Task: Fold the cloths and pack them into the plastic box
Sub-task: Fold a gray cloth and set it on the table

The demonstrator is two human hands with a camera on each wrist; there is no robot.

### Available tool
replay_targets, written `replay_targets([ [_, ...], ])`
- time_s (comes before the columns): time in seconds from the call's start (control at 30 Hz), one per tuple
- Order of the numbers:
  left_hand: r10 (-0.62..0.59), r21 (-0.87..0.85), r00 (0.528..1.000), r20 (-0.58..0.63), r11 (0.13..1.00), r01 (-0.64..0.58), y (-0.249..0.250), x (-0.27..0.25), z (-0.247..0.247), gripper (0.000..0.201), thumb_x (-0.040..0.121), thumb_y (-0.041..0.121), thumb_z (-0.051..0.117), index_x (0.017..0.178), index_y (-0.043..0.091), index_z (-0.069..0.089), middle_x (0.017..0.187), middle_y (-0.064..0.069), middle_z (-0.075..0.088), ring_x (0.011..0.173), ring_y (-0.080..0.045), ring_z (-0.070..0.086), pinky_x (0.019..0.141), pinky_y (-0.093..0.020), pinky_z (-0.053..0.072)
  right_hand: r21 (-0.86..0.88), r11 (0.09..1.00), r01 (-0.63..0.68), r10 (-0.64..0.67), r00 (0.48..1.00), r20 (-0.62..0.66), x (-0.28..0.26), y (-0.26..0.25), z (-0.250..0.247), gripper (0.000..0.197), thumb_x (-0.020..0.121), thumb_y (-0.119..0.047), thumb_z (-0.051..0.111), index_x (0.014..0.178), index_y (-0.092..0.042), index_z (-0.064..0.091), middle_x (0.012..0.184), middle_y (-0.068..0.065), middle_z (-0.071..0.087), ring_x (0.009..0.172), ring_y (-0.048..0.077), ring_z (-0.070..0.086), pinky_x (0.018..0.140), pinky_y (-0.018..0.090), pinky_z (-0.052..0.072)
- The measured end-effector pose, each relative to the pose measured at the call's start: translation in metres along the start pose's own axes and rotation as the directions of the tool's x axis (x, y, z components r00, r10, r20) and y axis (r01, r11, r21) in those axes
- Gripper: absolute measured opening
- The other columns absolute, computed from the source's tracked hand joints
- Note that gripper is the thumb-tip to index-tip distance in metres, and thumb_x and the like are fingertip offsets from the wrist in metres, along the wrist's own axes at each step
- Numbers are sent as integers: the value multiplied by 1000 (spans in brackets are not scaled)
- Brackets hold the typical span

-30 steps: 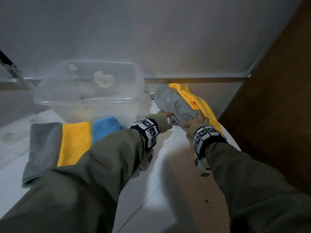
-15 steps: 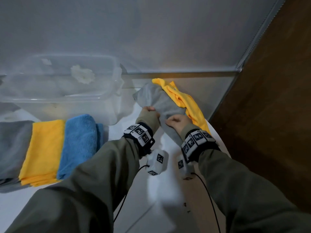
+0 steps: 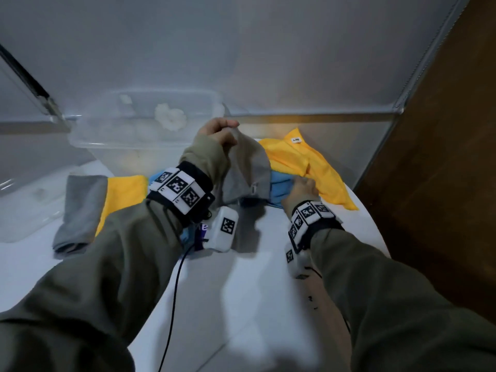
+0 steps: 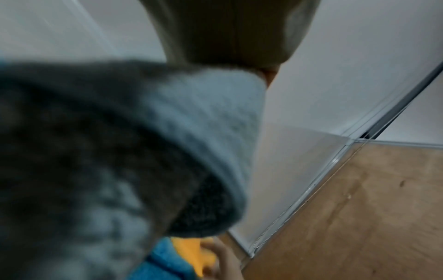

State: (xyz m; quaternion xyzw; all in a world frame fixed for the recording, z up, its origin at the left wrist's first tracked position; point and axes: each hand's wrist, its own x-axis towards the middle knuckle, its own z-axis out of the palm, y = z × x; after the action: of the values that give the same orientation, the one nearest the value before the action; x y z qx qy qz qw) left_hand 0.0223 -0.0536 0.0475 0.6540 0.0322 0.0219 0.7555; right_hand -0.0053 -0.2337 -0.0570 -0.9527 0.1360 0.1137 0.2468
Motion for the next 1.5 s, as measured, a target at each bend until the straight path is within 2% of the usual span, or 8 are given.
replay_targets([
  [0.1,58,6,970,235,998,-62,18,-19,-6,22,69,-4,57,82,14,55,70,2,62,63,-5,60,65,-17,51,159,933,324,-311,945,-99,-20,-28,-6,93,68,-21,77,144,-29,23,150,6,14,132,29,24,110,43,30],
  [0.3,158,196,952,261,957,-213,45,-39,-32,37,87,-18,38,74,12,53,57,13,61,52,7,56,59,-9,48,613,675,411,-270,910,-313,-41,-58,-37,8,90,-7,55,89,-13,60,90,4,58,90,17,51,80,27,41],
  [0.53,169,170,960,221,963,-209,62,-53,-36,41,87,-20,30,73,12,50,44,11,61,45,5,57,56,-10,49,498,704,506,-653,737,174,-93,-70,-36,105,62,-10,71,148,-10,13,144,11,35,123,20,41,97,29,41],
  [0.77,45,413,979,200,902,-125,62,-66,-38,39,91,-12,35,70,15,52,66,-5,48,49,-6,49,52,-14,42,776,463,428,-536,833,-140,-122,-90,-63,24,70,-6,64,90,-18,60,100,7,58,85,19,57,80,39,50],
  [0.87,5,350,984,180,934,-69,68,-65,-40,37,92,-12,34,71,13,52,57,-1,58,44,-2,55,52,-13,48,629,567,533,-719,692,62,-135,-96,-72,77,65,9,69,131,-19,41,107,-8,48,86,12,56,76,27,53],
  [1.17,-128,719,904,409,654,-233,73,-82,-31,78,59,75,60,114,20,55,107,2,61,102,-13,57,98,-32,44,330,729,600,-458,786,-416,-131,-120,-94,17,85,-10,56,100,-8,63,85,2,59,81,15,52,66,17,35],
  [1.33,-6,633,940,342,740,-226,83,-91,-26,41,68,20,78,100,15,53,82,3,57,74,-11,53,56,-11,41,178,803,568,-485,798,-358,-129,-125,-117,10,77,-17,65,86,-20,63,83,2,62,84,20,60,77,24,49],
  [1.5,71,924,960,270,262,-279,94,-88,-31,9,82,12,53,87,19,53,87,-5,53,85,-26,52,70,-29,38,13,844,536,-502,799,-330,-130,-124,-134,13,78,-23,69,77,-29,57,86,1,64,90,23,62,84,35,53],
])
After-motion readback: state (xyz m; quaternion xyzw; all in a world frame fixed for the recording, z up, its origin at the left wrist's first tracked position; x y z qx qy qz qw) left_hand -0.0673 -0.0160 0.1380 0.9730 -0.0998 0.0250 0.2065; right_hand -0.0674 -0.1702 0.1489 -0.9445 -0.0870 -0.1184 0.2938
